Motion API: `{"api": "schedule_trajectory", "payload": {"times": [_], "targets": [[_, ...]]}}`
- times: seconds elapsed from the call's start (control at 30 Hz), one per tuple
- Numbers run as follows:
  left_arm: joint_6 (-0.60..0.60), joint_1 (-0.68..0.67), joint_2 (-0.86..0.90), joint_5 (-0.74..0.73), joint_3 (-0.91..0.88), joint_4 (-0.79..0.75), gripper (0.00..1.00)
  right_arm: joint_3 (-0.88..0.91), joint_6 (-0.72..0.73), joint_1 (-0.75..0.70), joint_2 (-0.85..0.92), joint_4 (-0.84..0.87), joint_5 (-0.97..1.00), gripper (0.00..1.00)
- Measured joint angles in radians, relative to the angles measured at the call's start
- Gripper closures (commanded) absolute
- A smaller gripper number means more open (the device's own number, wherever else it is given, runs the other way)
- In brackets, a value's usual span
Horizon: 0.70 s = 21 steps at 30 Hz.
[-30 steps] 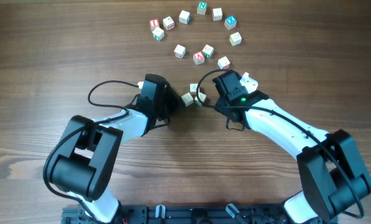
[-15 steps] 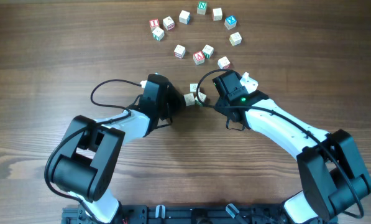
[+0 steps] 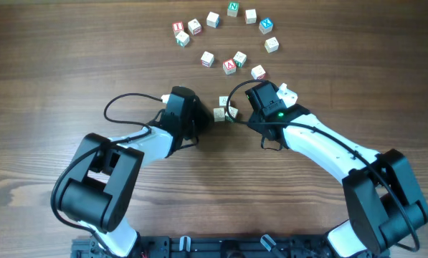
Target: Form a circle
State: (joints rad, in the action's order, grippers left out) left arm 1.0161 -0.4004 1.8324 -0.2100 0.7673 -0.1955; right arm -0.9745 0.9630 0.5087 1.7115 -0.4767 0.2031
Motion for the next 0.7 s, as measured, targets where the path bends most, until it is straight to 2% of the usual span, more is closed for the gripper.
{"api": "schedule_trajectory", "payload": {"times": [0.23, 0.4, 0.53, 0.7], "targets": [[0.03, 0.053, -0.013, -0.027, 0.007, 0.058, 0.96, 0.0, -0.114, 0.0, -0.036, -0.005, -0.043, 0.95], [0.037, 0.054, -0.013, -0.03, 0.007, 0.06, 0.96, -0.003, -0.33, 0.012, -0.101, 0.076, -0.171, 0.95], [0.037, 0.054, -0.013, -0.031, 0.011, 0.069, 0.96, -0.002, -0.34, 0.048, -0.101, -0.023, -0.212, 0.95], [0.037, 0.054, -0.039, -0.03, 0.012, 0.14, 0.96, -0.002, -0.337, 0.117, -0.101, 0.003, -0.214, 0.95]]}}
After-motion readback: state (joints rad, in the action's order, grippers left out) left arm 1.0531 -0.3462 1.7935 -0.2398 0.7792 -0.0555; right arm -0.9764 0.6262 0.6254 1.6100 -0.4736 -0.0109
